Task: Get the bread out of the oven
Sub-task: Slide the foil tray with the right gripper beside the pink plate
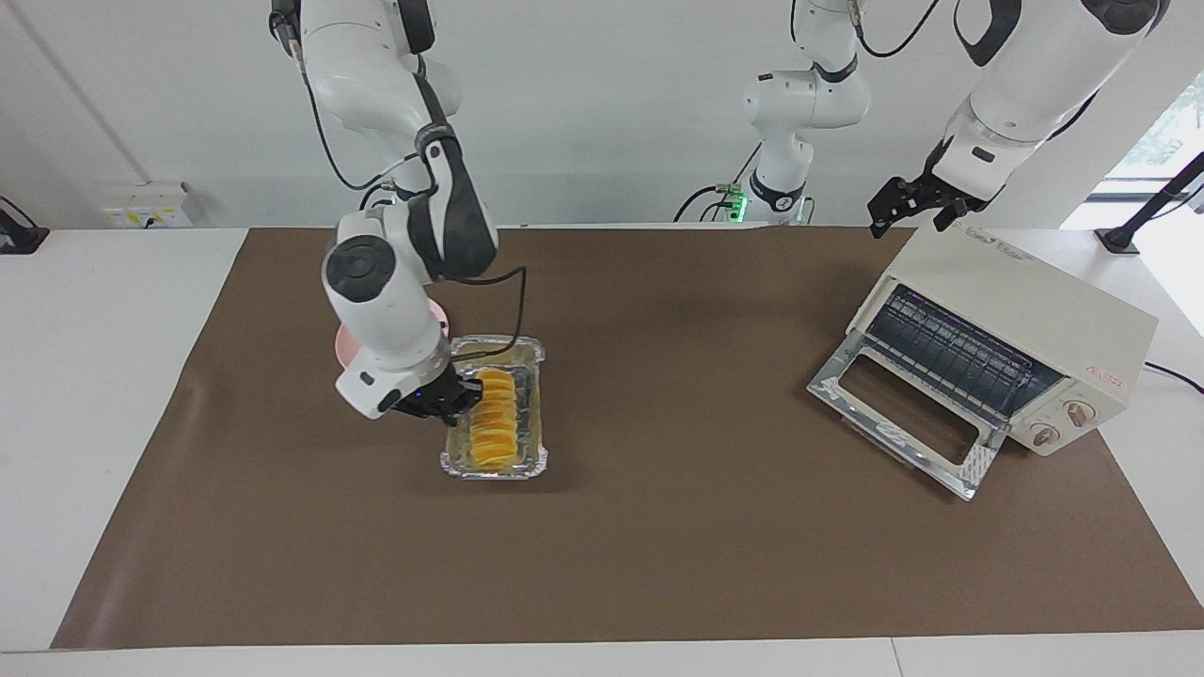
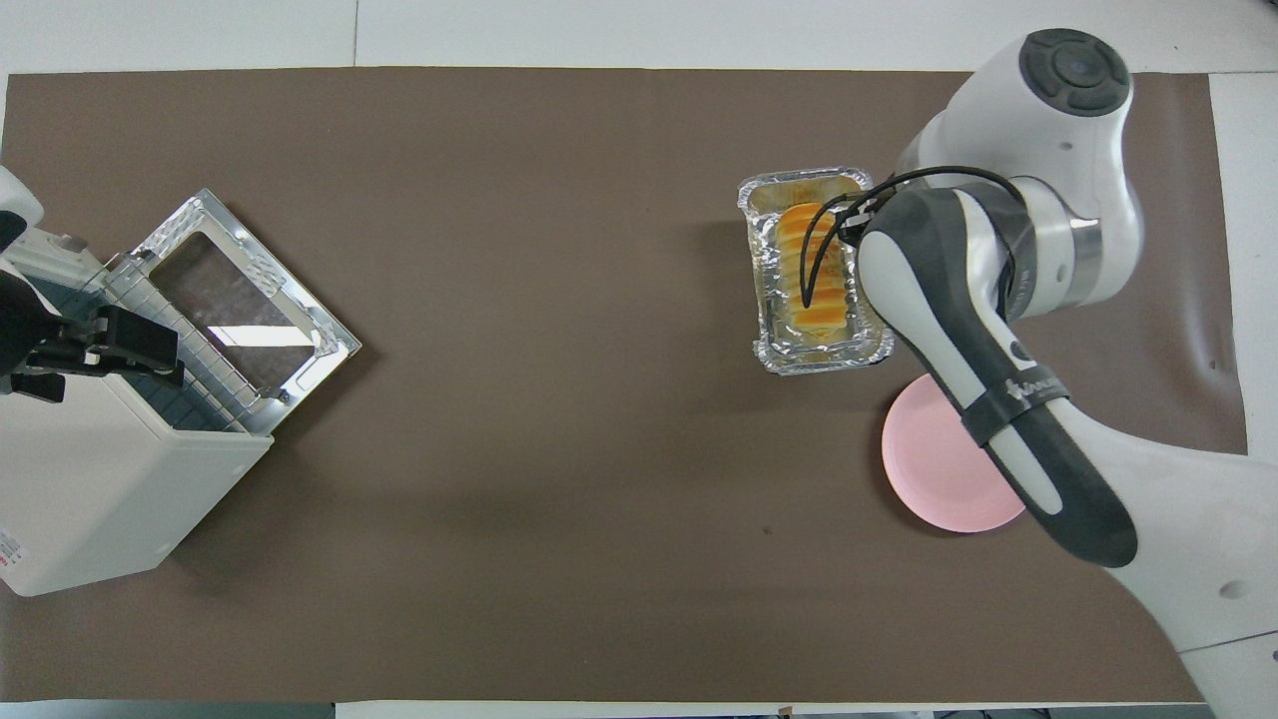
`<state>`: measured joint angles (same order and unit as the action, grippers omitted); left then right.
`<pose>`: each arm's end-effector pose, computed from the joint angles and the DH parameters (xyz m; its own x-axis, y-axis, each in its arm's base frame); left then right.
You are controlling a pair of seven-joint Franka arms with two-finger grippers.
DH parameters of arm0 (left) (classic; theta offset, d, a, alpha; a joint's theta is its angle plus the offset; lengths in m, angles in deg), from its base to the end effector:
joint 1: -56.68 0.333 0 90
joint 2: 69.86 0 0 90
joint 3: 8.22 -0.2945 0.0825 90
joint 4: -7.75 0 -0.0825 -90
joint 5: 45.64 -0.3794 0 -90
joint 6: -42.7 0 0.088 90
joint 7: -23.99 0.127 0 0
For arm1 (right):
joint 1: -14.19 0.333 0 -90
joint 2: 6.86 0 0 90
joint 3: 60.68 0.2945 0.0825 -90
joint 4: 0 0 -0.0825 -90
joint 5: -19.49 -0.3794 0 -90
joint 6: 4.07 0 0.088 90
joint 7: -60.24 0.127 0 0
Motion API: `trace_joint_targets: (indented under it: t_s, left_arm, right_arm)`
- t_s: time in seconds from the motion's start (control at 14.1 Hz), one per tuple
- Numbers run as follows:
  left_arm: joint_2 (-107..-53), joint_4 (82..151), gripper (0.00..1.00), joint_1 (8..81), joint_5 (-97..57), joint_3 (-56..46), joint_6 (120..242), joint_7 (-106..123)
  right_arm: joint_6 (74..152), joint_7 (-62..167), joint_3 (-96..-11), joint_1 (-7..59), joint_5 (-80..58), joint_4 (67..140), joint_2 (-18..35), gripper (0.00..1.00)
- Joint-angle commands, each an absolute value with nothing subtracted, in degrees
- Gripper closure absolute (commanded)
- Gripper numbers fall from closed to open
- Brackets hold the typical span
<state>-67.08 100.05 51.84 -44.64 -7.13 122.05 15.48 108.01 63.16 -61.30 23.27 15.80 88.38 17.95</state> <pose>0.5080 -0.0555 0.5763 0.9832 0.0436 -0.1771 0.0425 -0.9990 -0.0098 0.6571 0.1041 0.3636 0.9970 0.0734 -0.0227 0.0721 -0.9960 -0.0535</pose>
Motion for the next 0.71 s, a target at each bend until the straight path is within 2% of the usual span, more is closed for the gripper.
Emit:
trace_joint_targets:
  t_s: [0.0,0.28,0.5,0.64]
  left_arm:
    - [-66.2,100.6,0.0,52.4,-44.2,-7.0,121.5,15.9]
    - [-66.2,100.6,0.0,52.4,-44.2,-7.0,121.5,15.9]
    - [-66.2,100.6,0.0,52.4,-44.2,-7.0,121.5,15.9]
    - [-66.2,100.6,0.0,52.4,-44.2,-7.0,121.5,15.9]
  right_arm:
    - [109.7,56.7,-60.7,19.0,14.7,89.2,18.4,1.0]
    - [119.3,47.2,-60.7,12.2,14.8,93.5,19.9,1.0]
    - [121.4,47.1,-60.6,11.5,12.0,91.9,21.6,1.0]
    - [119.0,47.1,-60.4,11.6,10.5,86.6,24.6,1.0]
